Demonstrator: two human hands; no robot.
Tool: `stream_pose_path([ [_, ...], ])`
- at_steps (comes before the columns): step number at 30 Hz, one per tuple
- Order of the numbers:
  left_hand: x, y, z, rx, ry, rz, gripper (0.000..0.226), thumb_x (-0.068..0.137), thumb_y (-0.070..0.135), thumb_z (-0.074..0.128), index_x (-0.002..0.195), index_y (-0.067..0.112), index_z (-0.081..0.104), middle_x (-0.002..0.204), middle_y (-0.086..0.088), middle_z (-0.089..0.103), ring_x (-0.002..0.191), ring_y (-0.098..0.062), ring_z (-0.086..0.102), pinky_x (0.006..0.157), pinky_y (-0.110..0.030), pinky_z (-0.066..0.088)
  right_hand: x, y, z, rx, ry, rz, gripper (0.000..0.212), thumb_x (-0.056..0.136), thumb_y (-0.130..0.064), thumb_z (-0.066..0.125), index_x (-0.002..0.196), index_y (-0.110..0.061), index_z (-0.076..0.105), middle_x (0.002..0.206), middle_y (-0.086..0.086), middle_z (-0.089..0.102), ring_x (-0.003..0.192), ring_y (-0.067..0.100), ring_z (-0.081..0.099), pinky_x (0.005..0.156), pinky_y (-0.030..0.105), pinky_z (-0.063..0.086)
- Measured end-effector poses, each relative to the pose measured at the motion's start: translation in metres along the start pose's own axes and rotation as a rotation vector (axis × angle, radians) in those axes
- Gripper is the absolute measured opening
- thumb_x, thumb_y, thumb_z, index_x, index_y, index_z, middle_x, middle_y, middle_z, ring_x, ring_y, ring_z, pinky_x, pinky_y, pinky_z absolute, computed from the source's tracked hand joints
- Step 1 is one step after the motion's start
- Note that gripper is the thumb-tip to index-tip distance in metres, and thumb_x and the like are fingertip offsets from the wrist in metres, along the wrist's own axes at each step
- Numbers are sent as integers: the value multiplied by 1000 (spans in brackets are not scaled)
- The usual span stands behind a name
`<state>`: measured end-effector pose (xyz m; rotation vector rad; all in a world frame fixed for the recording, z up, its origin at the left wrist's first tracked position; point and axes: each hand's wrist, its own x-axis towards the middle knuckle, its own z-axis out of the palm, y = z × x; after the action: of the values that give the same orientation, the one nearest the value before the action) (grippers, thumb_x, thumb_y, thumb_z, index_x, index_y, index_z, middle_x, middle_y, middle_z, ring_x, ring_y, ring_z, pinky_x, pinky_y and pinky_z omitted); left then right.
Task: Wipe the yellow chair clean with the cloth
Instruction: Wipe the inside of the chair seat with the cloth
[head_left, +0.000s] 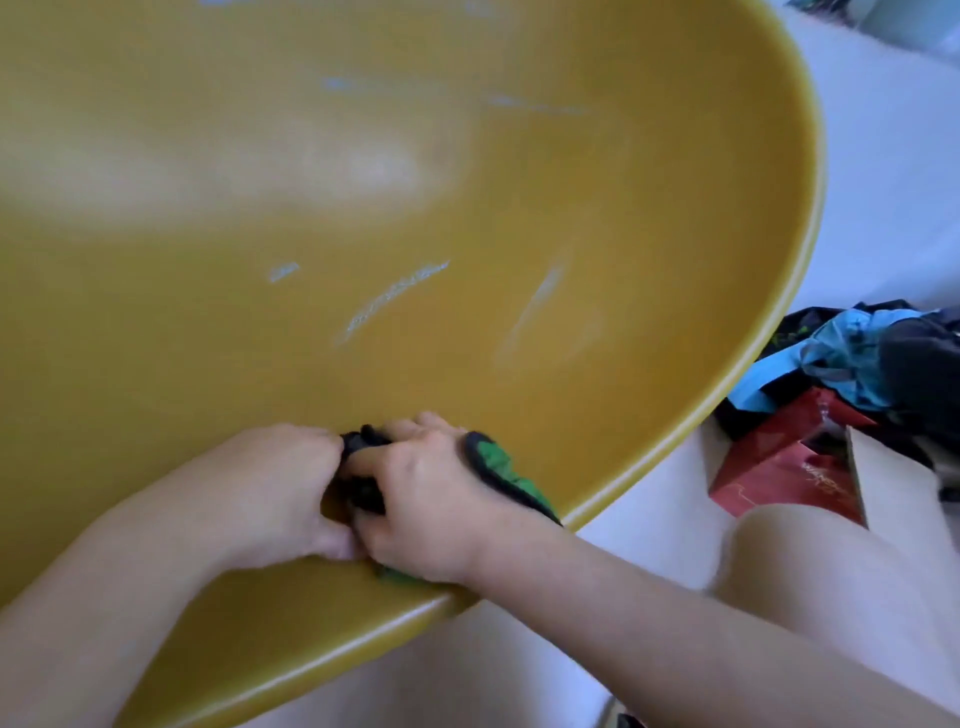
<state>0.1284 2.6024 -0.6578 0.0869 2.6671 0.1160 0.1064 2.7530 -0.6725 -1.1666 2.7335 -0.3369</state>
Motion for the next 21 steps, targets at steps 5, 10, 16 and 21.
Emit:
stream_pose_path([
  [5, -7, -12, 5, -66, 3, -28, 92, 62, 77, 63, 138, 31, 42, 147, 10, 43, 131, -13, 44, 105, -28, 38, 0, 156, -77, -323, 14, 282, 25, 87, -45, 53, 111, -44, 61, 118, -6, 58, 114, 27, 46, 82, 38, 36],
  [10, -12, -13, 13, -103, 34, -6, 87, 67, 74, 62, 141, 32, 40, 149, 14, 39, 134, -10, 40, 107, -25, 35, 8, 152, -71, -358, 98, 533, 40, 80, -44, 53, 119, -41, 59, 117, -1, 62, 110, 31, 44, 85, 38, 43],
  [16, -12, -15, 3, -8, 59, -66, 54, 64, 66, 72, 102, 31, 59, 108, 8, 61, 100, -15, 58, 85, -30, 48, 32, 3, -2, 42, -77, -34, 31, 81, -48, 52, 109, -40, 61, 111, 0, 59, 108, 30, 45, 92, 44, 44],
  [21, -20, -22, 12, -94, 74, -55, 58, 64, 71, 67, 109, 37, 54, 122, 8, 51, 110, -18, 51, 96, -32, 43, -8, 154, -80, -265, 17, 583, 38, 85, -52, 52, 121, -42, 60, 124, 5, 50, 119, 32, 40, 96, 48, 43],
])
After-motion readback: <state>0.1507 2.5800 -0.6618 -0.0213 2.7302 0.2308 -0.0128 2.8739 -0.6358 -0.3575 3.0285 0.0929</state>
